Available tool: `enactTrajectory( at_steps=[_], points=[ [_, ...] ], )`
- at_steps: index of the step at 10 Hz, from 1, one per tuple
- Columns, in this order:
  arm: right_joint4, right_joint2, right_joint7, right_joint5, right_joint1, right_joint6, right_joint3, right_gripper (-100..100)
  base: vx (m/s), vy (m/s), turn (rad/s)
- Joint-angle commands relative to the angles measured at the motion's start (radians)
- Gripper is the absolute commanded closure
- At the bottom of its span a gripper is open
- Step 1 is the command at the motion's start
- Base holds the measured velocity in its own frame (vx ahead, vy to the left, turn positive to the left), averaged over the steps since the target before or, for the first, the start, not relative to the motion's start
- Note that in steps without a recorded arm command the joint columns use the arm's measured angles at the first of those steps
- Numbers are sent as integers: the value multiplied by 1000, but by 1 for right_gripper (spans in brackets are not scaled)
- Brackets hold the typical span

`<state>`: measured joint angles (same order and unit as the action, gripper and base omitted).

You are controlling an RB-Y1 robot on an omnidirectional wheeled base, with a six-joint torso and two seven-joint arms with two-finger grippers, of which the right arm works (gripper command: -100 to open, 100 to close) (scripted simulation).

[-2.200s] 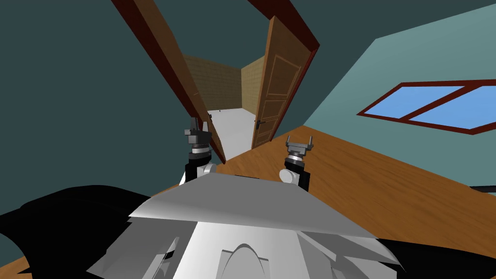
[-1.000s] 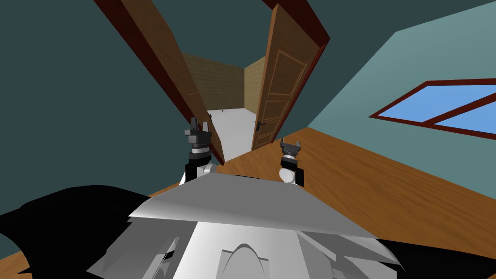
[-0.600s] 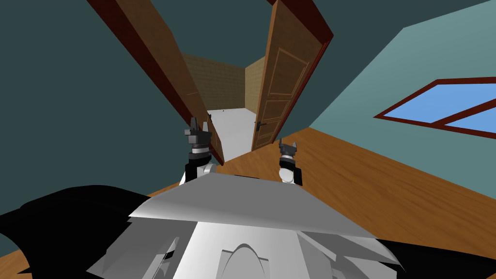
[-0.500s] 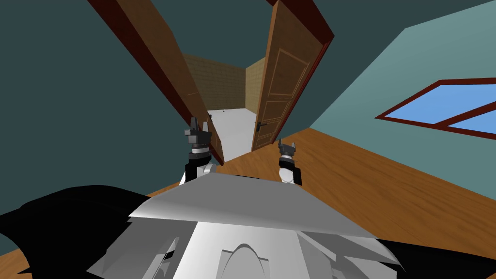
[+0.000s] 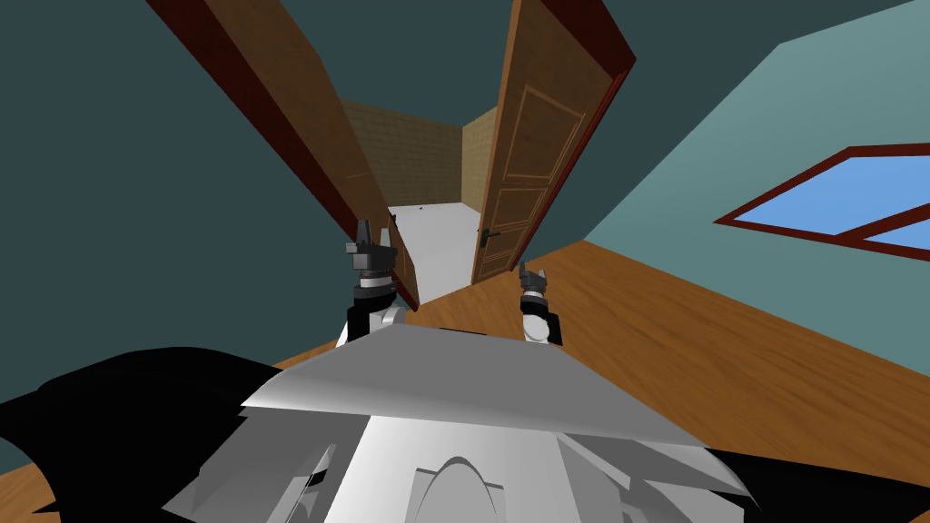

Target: Push the door open

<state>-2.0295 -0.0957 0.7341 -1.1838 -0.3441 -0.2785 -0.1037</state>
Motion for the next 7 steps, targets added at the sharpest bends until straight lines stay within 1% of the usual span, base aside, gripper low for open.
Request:
enactTrajectory(
  at_steps=[1, 2, 3, 4, 5, 6, 7],
  points=[
    [12, 3, 37, -50, 7, 19, -2, -100, 51, -32, 45],
    [12, 3, 37, -59, 7, 19, -2, -100, 47, -32, 20],
    [25, 1, 74, -99, 12, 30, -8, -100, 48, -44, 44],
    [25, 1, 74, -107, 12, 30, -8, -100, 39, -42, 29],
    [38, 0, 111, -148, 16, 42, -14, -100, 45, -44, 52],
    [38, 0, 111, -155, 16, 42, -14, -100, 39, -41, 20],
    [51, -1, 148, -192, 21, 53, -20, -100, 39, -54, 34]
  ],
)
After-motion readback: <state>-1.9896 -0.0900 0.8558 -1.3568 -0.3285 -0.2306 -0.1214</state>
